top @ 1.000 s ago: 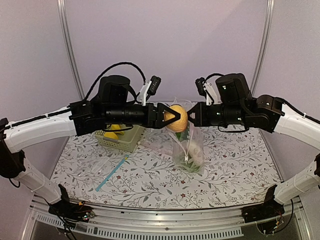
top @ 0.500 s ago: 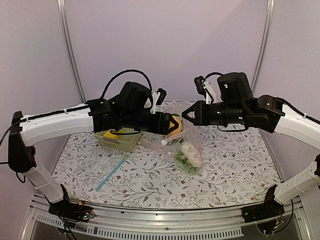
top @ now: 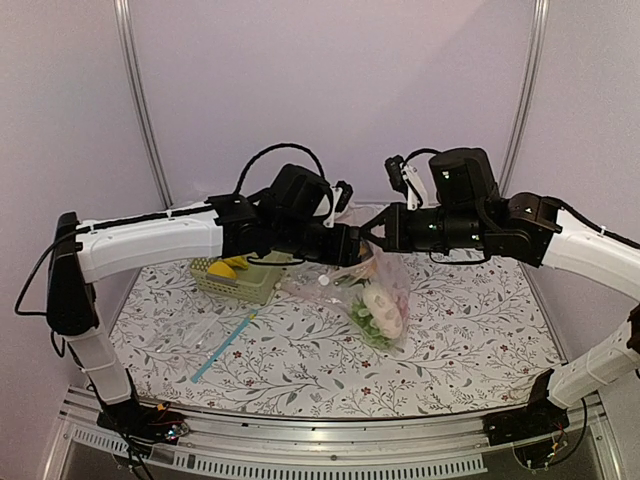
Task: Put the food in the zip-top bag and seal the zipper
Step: Place the fake fruit in the zipper food storage bag.
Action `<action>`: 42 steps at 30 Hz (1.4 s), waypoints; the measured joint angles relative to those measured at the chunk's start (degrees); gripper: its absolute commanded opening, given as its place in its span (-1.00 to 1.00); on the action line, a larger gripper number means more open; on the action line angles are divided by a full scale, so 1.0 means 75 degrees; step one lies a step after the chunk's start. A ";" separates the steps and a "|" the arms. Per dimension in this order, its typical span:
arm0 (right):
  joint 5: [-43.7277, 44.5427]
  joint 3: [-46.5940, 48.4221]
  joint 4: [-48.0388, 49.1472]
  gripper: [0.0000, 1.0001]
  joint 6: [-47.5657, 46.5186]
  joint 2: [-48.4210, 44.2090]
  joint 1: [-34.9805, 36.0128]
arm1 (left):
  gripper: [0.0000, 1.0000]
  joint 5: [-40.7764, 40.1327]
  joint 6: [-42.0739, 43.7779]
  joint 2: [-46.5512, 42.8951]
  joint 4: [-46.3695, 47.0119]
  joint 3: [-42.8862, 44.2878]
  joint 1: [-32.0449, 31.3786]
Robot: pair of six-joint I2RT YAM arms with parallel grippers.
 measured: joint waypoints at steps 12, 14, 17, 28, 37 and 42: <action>0.0353 -0.0009 -0.0108 -1.00 0.0003 -0.0026 0.0017 | 0.84 -0.0318 0.0035 0.0073 -0.0166 0.0093 0.0023; 0.0408 -0.0023 -0.0119 -1.00 0.0020 -0.0067 0.0026 | 0.87 -0.0335 0.0061 0.0061 -0.0163 0.0093 0.0029; 0.0519 -0.0128 -0.0055 -1.00 0.0035 -0.0178 0.0055 | 0.90 -0.0303 0.0114 0.0029 -0.0160 0.0093 0.0023; 0.1072 -0.0268 -0.0035 -1.00 0.0055 -0.0306 0.0070 | 0.99 0.0073 0.0440 -0.0871 0.0230 -0.0405 -0.0108; 0.1518 -0.0361 -0.0166 -1.00 0.0055 -0.0405 0.0070 | 0.99 0.0475 0.0673 -0.2404 0.0609 -0.0807 -0.0149; 0.1673 -0.0364 -0.0198 -1.00 0.0055 -0.0408 0.0067 | 0.99 0.0647 0.0664 -0.2853 0.0609 -0.1134 -0.0052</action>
